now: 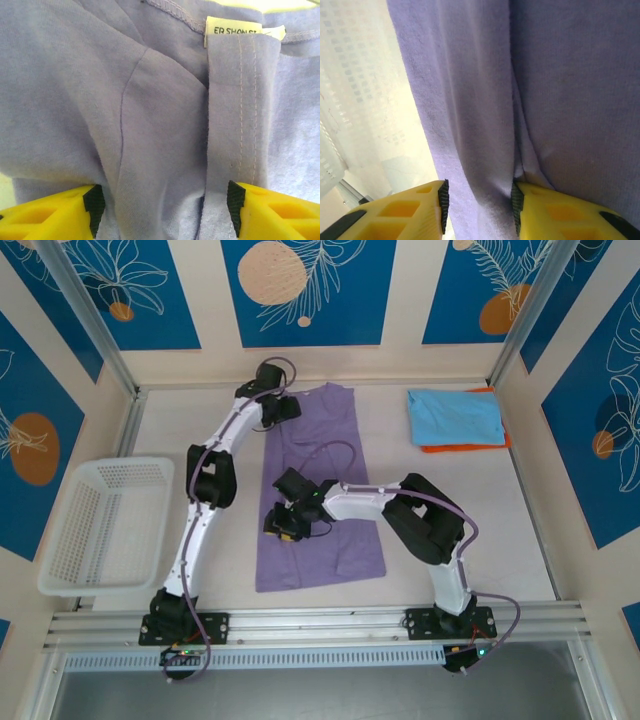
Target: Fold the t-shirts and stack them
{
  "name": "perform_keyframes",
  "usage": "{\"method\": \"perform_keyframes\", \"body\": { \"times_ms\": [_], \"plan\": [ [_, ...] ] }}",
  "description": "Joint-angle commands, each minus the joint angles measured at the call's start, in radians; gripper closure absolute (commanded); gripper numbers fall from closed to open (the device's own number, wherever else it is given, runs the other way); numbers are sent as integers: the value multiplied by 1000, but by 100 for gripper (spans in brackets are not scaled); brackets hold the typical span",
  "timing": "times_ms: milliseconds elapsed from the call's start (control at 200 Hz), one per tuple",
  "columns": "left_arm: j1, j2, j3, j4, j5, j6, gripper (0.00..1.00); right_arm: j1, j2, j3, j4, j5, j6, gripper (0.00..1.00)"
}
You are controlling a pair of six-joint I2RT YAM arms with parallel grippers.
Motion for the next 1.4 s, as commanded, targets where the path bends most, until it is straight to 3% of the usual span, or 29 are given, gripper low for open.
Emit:
{"method": "perform_keyframes", "body": {
  "times_ms": [0,170,305,435,605,720,805,995,1155,1320,1395],
  "plan": [
    [50,25,22,-23,43,13,27,26,-38,-15,-120,38,-4,56],
    [49,-65,18,-36,104,26,12,49,-229,-60,-156,97,-78,51],
    [28,-217,-50,-51,99,58,0,3,-415,-168,-234,181,-93,51],
    [-6,-418,-250,15,74,80,0,-75,-564,-322,-299,236,-81,52],
    [-66,-680,-586,99,56,49,2,-229,-719,-545,-257,149,-94,57],
    [-128,-873,-912,227,29,-3,5,-314,-776,-620,-279,107,-130,60],
    [-197,-937,-1047,267,27,-18,9,-350,-810,-663,-283,70,-147,62],
    [-343,-842,-1034,280,102,-22,25,-355,-812,-716,-282,25,-166,70],
    [-428,-621,-830,258,118,-18,33,-353,-796,-743,-268,3,-159,71],
    [-450,-365,-571,168,110,-2,45,-349,-800,-744,-275,11,-156,73],
    [-451,-272,-477,125,96,1,46,-344,-797,-744,-279,25,-147,74]
  ]
}}
